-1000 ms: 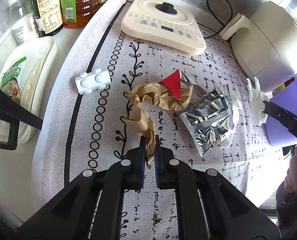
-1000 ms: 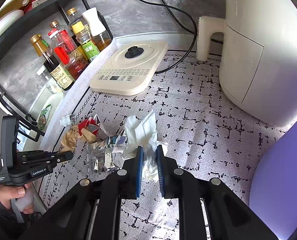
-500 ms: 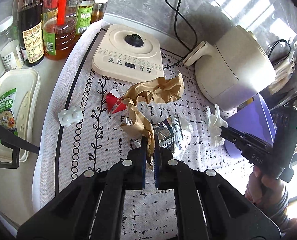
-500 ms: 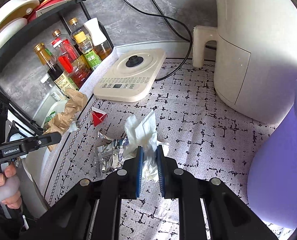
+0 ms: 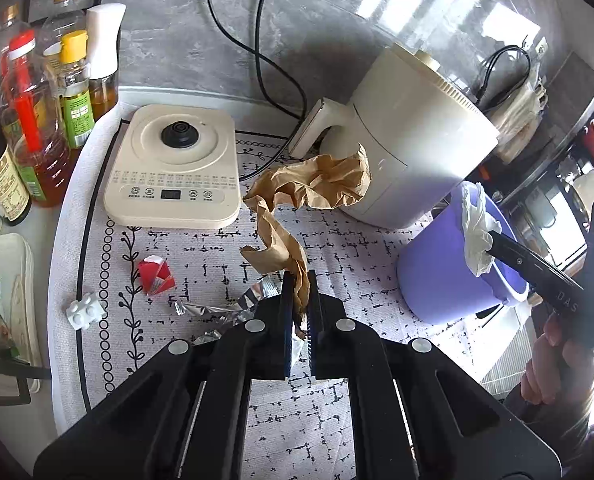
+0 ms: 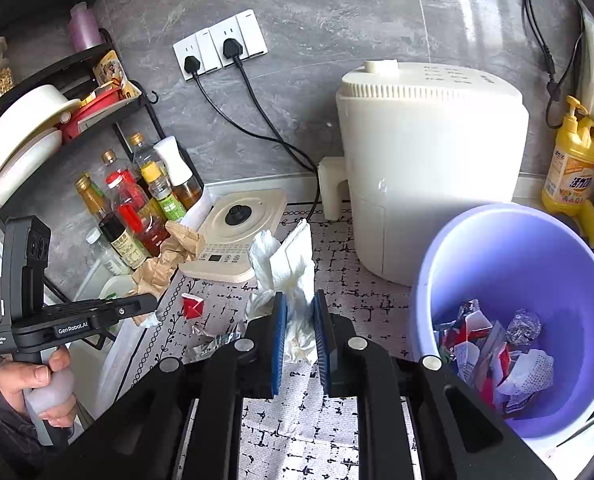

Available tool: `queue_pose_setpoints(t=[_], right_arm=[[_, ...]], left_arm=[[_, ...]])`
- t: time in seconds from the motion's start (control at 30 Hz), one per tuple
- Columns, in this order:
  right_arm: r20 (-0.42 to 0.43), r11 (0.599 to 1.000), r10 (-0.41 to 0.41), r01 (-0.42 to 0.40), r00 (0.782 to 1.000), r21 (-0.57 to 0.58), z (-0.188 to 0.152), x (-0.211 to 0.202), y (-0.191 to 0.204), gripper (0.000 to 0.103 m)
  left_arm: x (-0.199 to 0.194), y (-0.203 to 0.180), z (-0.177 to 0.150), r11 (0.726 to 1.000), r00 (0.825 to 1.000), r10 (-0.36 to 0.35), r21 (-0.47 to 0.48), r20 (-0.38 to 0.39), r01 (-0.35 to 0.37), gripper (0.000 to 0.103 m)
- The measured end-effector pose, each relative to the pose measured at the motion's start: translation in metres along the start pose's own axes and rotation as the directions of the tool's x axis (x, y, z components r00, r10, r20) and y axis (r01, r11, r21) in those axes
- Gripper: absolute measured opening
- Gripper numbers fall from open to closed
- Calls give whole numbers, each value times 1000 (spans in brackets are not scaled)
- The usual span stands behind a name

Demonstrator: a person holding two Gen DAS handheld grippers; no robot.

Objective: Collect trash
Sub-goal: 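Carry both items to the lavender bucket and open both tools to drop them, then return both tools to the red wrapper and foil on the cloth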

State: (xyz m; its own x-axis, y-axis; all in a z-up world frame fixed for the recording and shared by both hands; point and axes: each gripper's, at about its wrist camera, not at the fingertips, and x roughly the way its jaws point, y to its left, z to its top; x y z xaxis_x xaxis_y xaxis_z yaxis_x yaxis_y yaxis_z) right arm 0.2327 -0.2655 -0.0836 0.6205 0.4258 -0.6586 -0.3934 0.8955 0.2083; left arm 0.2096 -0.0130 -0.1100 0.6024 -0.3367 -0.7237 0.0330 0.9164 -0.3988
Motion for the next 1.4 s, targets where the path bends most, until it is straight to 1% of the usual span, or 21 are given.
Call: queue_pose_setpoints(t=[0.1,0.17,0.2,0.23,0.27,0.3,0.33,0.37,0.5,0.57,0.63,0.77,0.97,1.1,1.13,1.17,1.2,1.23,1.27,1.33,1.4], right_arm=[[56,998,-58,55,997,42,3,-23,-21,15],[91,992,-107,100,990,80,4,-38,-37,15],[109,987,-138,127,984,103,4,-45,-47,17],[130,981,-169,153,977,123,4,-53,-56,23],[151,973,-206,186,967,137,3,-62,-64,38],[174,961,-254,228,952,157,1,-71,-71,67],[198,948,-296,262,935,178,-1,-80,-77,74],[207,939,-319,280,925,199,-5,-88,-85,74],[184,901,-385,326,904,285,-20,-109,-113,74],[175,885,-410,344,895,314,-30,-118,-121,78],[172,868,-437,364,883,337,-41,-128,-127,85],[167,840,-477,392,863,375,-55,-143,-134,87],[175,818,-510,411,842,403,-68,-164,-139,90],[180,809,-522,417,834,415,-74,-174,-142,91],[179,806,-524,417,833,420,-76,-175,-144,91],[178,804,-526,418,831,423,-77,-177,-145,91],[177,801,-528,419,831,428,-79,-178,-146,91],[175,800,-529,418,831,431,-79,-179,-148,91],[173,799,-528,417,831,434,-80,-179,-150,91],[172,800,-524,413,834,435,-80,-179,-151,91],[176,807,-515,405,839,431,-78,-177,-151,91]], left_arm=[[8,-21,8,998,999,-37,48,-5,37,6],[14,-35,13,995,998,-66,79,-11,66,6],[17,-42,14,992,997,-80,96,-15,81,6],[21,-50,16,989,995,-94,111,-19,95,6],[24,-58,17,986,994,-107,126,-24,109,6],[27,-65,17,982,992,-122,140,-30,125,6],[30,-73,19,978,990,-137,155,-37,141,6],[33,-79,19,973,987,-152,171,-43,157,6],[43,-109,22,951,977,-202,223,-70,213,6],[48,-122,24,940,971,-223,246,-82,237,6],[52,-134,26,928,965,-243,268,-96,260,6],[61,-160,29,903,955,-273,312,-119,297,6],[77,-197,36,867,941,-301,367,-155,337,6],[90,-220,39,848,938,-303,400,-170,347,7],[93,-225,40,847,939,-301,404,-169,344,9],[96,-227,41,850,941,-292,405,-171,337,29],[99,-229,42,857,947,-277,403,-163,321,71],[97,-227,43,866,954,-268,400,-134,299,85],[93,-226,43,871,957,-273,396,-99,290,88],[88,-224,44,866,954,-283,401,-100,299,89],[84,-219,43,869,961,-261,410,-92,276,91]])
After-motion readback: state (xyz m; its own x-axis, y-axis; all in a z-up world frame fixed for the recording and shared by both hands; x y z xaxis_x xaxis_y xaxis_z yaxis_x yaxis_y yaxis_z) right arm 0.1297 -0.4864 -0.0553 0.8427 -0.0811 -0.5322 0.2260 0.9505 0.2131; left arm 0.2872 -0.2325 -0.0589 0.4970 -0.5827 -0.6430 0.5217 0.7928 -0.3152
